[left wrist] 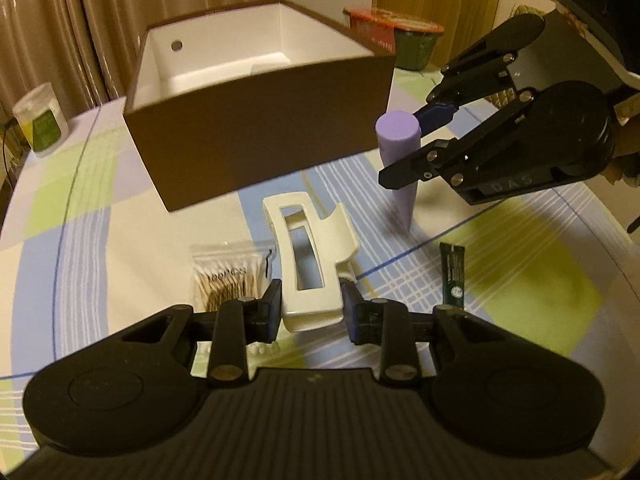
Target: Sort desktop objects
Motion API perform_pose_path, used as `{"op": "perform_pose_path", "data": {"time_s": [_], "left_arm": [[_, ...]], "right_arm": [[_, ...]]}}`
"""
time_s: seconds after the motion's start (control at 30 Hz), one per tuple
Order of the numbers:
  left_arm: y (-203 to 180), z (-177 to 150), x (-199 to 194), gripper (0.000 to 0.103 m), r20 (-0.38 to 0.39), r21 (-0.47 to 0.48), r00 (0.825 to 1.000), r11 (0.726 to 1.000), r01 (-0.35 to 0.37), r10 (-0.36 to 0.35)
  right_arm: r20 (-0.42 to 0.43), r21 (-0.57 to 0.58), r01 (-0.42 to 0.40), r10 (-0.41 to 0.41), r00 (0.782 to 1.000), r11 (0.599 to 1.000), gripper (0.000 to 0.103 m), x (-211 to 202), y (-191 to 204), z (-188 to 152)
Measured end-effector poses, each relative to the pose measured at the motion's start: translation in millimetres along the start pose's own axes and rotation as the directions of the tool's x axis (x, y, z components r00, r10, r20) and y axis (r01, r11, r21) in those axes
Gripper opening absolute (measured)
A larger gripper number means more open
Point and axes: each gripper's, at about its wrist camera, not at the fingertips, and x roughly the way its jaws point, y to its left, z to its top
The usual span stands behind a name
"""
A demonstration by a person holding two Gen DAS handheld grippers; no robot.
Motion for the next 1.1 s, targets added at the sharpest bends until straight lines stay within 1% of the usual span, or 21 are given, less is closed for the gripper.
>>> {"op": "perform_pose_path", "data": {"time_s": [0.2,0.37,0.5,0.67,0.73,0.93,1.1], "left_arm": [[-7,12,-21,0.026,0.043,0.016,0.999,1.0,-0.013,0.012],[-10,25,-27,0.026,0.078,0.027,0.997,0.999,-0.022,0.02],[-18,37,-48,0.026,0.103,0.04,0.994,0.999,-0.033,0.029],[-18,44,-59,0.026,0.128,0.048,0.991,0.998,-0.046,0.04],[-27,45,-73,0.026,0.137,0.051,0.99,0.997,-0.051,0.044],[-36,48,-94,0.026,0.159,0.051,0.986,0.997,-0.064,0.055],[-33,56,-100,0.026,0.174,0.036,0.983,0.997,-0.067,0.059]], "right_arm": [[0.046,0.022,0.03,-0.031,0.998,0.999,0.029,-24,1,7],[0.074,0.029,0.055,-0.057,0.996,0.998,0.029,-40,3,12],[0.092,0.028,0.069,-0.072,0.993,0.997,0.029,-51,5,18],[0.109,0.033,0.083,-0.086,0.99,0.996,0.029,-60,6,23],[0.114,0.036,0.087,-0.09,0.989,0.996,0.029,-63,7,25],[0.123,0.066,0.095,-0.103,0.987,0.993,0.029,-71,7,31],[0.121,0.106,0.103,-0.116,0.986,0.989,0.029,-74,2,36]]}}
